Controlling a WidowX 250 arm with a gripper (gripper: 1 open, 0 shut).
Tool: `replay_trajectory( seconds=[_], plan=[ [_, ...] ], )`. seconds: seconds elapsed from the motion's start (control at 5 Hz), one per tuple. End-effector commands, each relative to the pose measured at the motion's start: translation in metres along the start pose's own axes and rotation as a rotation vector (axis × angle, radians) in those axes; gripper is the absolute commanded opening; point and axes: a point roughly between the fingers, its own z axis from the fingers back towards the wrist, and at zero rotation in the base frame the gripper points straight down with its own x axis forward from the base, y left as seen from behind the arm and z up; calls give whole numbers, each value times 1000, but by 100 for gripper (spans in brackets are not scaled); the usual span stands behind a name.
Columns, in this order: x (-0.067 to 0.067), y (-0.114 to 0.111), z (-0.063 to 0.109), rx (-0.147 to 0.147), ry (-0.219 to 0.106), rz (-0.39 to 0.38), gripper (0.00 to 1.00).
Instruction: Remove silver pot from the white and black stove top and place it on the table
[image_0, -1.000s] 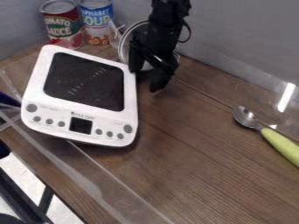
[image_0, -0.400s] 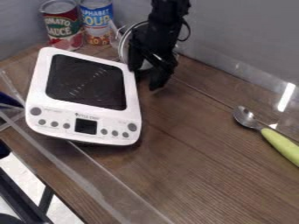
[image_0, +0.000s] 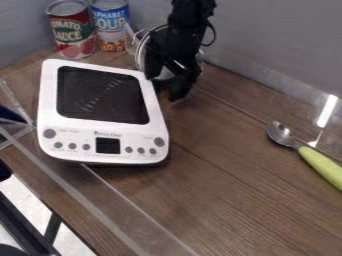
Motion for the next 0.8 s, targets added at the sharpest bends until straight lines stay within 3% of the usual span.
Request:
replay_trajectory(
  seconds=[0.0,0.6],
  plan=[
    [2,14,10,30,-34,18,100],
    [-1,16,8,47,-35,7,100]
  ],
)
